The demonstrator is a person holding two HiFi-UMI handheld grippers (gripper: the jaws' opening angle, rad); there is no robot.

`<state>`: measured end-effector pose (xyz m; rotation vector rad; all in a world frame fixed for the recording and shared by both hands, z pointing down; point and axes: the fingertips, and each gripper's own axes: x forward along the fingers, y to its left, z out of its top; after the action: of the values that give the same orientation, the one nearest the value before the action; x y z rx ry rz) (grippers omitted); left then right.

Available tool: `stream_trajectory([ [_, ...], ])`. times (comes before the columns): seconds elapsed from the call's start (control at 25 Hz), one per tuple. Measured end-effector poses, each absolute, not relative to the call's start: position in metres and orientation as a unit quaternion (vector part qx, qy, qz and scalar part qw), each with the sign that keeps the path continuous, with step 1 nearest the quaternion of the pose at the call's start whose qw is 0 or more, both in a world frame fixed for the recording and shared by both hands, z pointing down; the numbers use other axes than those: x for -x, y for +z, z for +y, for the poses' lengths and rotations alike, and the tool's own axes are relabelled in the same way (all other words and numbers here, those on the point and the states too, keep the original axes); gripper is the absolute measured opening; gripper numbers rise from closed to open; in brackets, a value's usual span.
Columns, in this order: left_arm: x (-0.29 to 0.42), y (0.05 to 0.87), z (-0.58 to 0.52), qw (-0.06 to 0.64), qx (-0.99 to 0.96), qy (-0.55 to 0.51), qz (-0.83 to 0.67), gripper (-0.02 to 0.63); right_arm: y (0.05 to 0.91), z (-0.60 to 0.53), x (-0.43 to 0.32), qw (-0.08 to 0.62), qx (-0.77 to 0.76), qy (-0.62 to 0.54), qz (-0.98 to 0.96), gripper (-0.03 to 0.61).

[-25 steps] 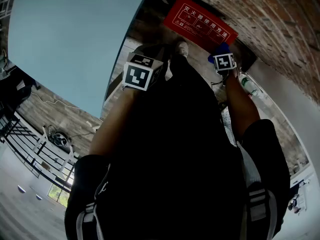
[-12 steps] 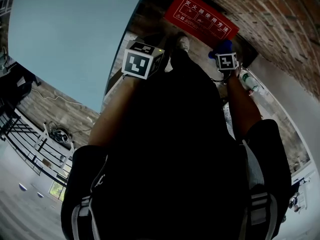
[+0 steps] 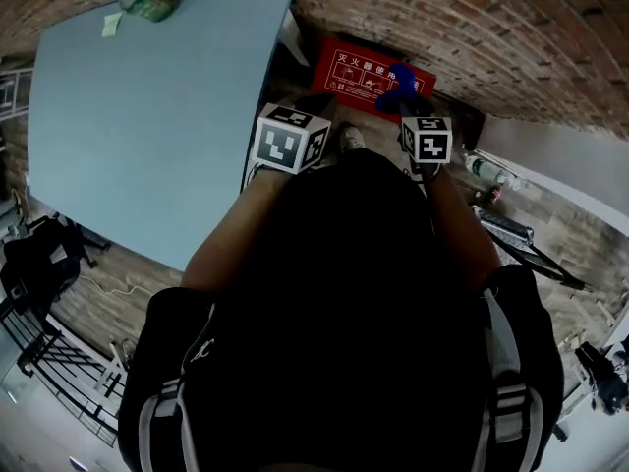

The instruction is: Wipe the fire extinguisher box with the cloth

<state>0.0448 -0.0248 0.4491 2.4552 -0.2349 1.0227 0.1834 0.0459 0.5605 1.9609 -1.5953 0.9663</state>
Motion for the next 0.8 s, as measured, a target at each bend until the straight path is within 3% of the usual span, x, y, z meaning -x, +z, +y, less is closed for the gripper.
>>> stream_trajectory([
  [0.32,-0.007,0.382,-0.008,0.174,-0.941,0.287,-0.034,0.008,0.413,0.056,-0.119,0.070,-0.808,0.240,-0.534,0.089],
  [0.8,0.025,0.358,0.041,0.133,-0.955,0.264,-0.010,0.008,0.342,0.129,-0.056,0.061,-0.835,0.169,-0.520,0.089],
])
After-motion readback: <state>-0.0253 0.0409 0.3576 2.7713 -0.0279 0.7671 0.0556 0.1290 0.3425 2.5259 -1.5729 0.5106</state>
